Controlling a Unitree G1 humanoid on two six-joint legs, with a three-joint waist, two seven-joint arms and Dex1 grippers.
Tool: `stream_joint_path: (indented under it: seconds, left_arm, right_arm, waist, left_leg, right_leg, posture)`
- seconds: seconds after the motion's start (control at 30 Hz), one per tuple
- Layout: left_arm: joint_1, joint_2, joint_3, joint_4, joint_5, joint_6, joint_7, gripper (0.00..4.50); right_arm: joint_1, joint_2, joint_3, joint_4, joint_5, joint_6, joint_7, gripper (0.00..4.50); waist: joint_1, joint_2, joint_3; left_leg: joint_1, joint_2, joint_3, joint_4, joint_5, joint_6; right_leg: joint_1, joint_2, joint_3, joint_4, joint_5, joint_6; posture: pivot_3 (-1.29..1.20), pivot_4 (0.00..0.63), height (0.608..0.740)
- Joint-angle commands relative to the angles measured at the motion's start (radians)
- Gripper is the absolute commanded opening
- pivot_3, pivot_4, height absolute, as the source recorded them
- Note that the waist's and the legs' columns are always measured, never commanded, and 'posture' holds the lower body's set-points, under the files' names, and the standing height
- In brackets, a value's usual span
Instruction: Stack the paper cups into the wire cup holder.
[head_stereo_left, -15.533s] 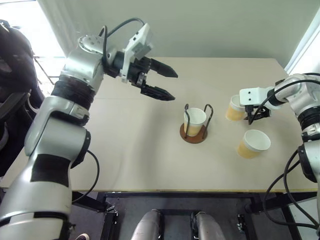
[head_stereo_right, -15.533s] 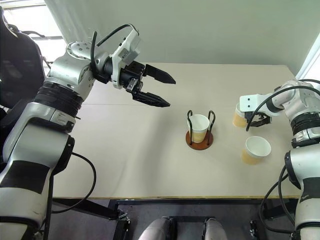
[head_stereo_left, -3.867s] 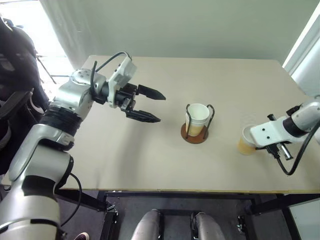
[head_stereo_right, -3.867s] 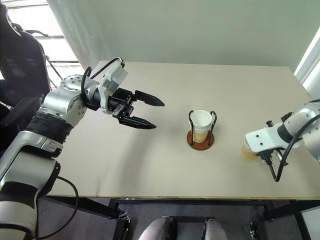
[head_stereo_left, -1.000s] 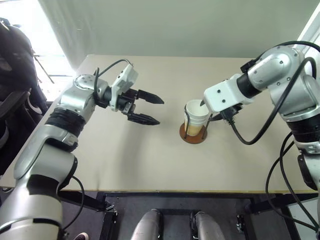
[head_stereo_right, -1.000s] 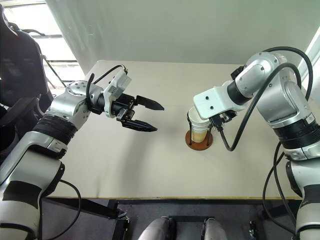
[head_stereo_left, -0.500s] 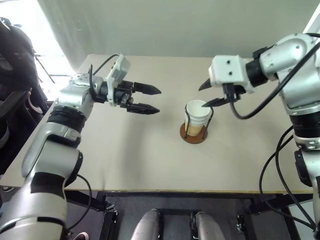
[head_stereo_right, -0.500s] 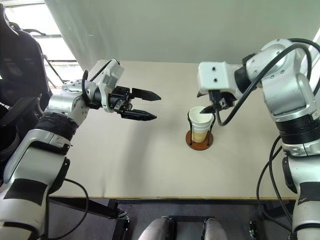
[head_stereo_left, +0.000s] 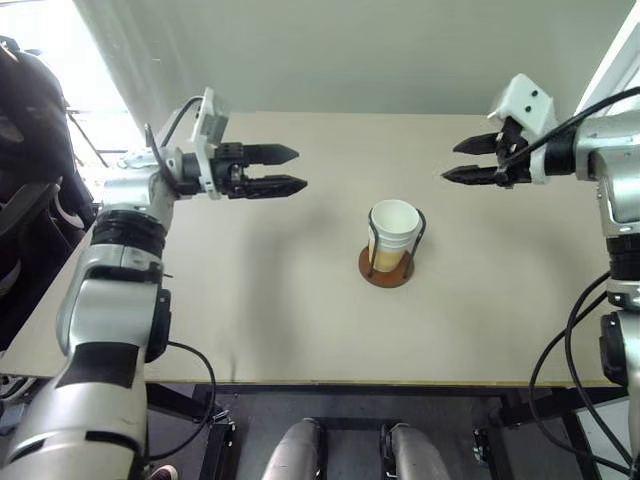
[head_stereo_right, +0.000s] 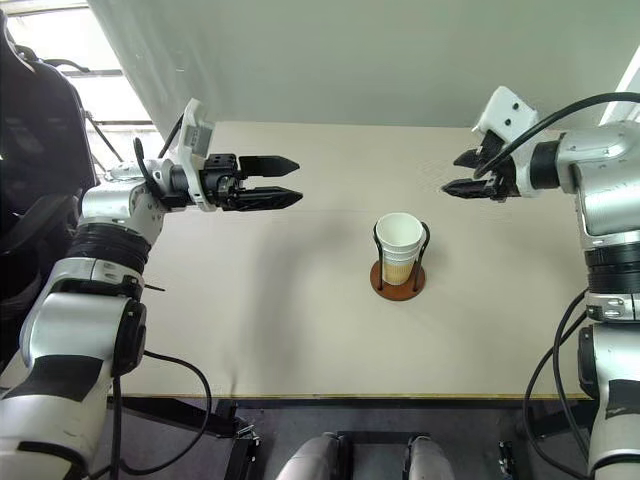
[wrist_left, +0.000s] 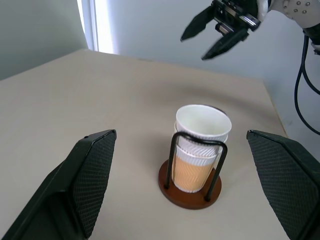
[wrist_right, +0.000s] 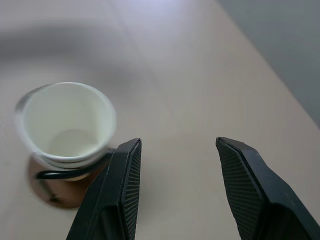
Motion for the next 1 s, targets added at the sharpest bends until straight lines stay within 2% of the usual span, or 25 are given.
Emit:
stream_joint_path:
  seconds: [0.03,0.2,0.47,0.77,1.0]
  left_arm:
    - [0.000,-0.006,0.059,-0.038,0.021,-0.009,0.033,4.50]
    - [0.014,-0.034,0.130,-0.028,0.045,-0.038,0.147,4.50]
    - [0.044,-0.068,0.224,-0.023,0.070,-0.101,0.323,4.50]
    - [0.092,-0.095,0.276,-0.053,0.095,-0.149,0.489,4.50]
    - [0.110,-0.120,0.306,-0.077,0.087,-0.151,0.534,4.50]
  right_arm:
    - [0.003,0.018,-0.080,0.028,0.032,-0.020,-0.099,2.36]
    - [0.044,0.056,-0.144,0.085,0.046,-0.071,-0.245,2.36]
    - [0.128,0.100,-0.190,0.116,0.062,-0.129,-0.389,2.36]
    - [0.199,0.163,-0.246,0.088,0.115,-0.091,-0.518,2.36]
    - [0.245,0.152,-0.243,0.089,0.098,-0.118,-0.568,2.36]
  waist:
    - [0.000,0.000,0.000]
    - [0.003,0.000,0.000]
    - [0.002,0.000,0.000]
    - [0.002,0.000,0.000]
    - [0.007,0.000,0.000]
  left_leg:
    - [0.000,0.000,0.000,0.000,0.000,0.000]
    - [0.000,0.000,0.000,0.000,0.001,0.002]
    - [0.002,0.000,0.001,0.000,0.002,0.002]
    - [0.003,0.000,0.001,0.000,0.003,0.000]
    - [0.003,0.000,0.001,0.000,0.004,-0.002]
  right_leg:
    - [0.000,0.000,0.000,0.000,0.000,0.000]
    - [0.000,0.000,0.000,0.000,0.003,0.001]
    - [0.001,0.000,0.001,0.000,0.005,0.002]
    - [0.001,0.000,0.001,0.000,0.008,0.002]
    - [0.002,0.000,0.001,0.000,0.010,0.000]
  posture:
    - [0.00,0.150,0.740]
    - [0.00,0.150,0.740]
    - [0.00,0.150,0.740]
    - [0.00,0.150,0.740]
    - [0.00,0.150,0.740]
